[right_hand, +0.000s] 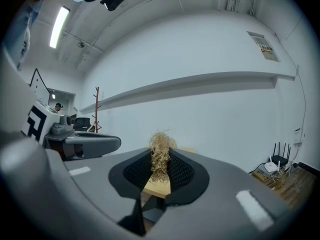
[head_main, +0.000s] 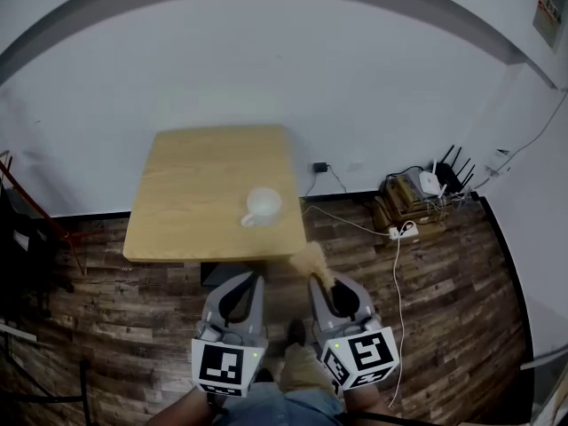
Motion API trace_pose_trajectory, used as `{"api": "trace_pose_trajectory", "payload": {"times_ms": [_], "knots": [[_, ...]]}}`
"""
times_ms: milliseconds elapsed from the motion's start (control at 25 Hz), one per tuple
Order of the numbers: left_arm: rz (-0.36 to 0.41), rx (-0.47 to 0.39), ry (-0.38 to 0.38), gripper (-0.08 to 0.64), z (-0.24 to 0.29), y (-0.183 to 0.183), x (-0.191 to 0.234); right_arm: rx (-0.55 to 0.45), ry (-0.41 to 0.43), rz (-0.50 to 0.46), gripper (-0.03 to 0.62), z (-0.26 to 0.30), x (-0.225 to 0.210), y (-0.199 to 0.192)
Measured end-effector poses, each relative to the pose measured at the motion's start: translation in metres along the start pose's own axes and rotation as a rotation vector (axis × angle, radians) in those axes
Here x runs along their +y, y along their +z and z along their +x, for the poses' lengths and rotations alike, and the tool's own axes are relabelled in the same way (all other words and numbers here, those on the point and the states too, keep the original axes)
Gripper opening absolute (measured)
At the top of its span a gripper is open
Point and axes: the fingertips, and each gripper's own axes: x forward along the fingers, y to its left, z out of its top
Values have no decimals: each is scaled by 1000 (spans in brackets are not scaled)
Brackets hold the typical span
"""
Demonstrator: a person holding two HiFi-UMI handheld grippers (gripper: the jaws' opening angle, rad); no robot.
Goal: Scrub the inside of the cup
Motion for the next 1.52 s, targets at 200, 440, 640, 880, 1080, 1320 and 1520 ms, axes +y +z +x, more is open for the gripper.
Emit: {"api": "trace_pose_trajectory", "payload": {"times_ms": [200, 440, 640, 880, 1080, 1320, 1520], "knots": [[1, 32, 41, 18, 40, -10, 17, 23, 42, 16, 71, 36, -24, -6], [-41, 74, 99, 18, 95, -13, 31, 58, 124, 39, 71, 89, -60, -8], [20, 75, 154, 18, 133, -1, 46, 54, 197, 37, 71, 129, -87, 3], [25, 49, 228, 18, 158, 23, 60, 29, 276, 13, 71, 166, -105, 26], [26, 26, 291, 18, 161, 31, 78, 14, 319, -3, 71, 187, -108, 37], [22, 34, 324, 18, 159, 27, 97, 17, 355, -18, 71, 208, -98, 41], [19, 45, 310, 18, 167, 19, 111, 42, 359, -20, 71, 223, -92, 35]]}}
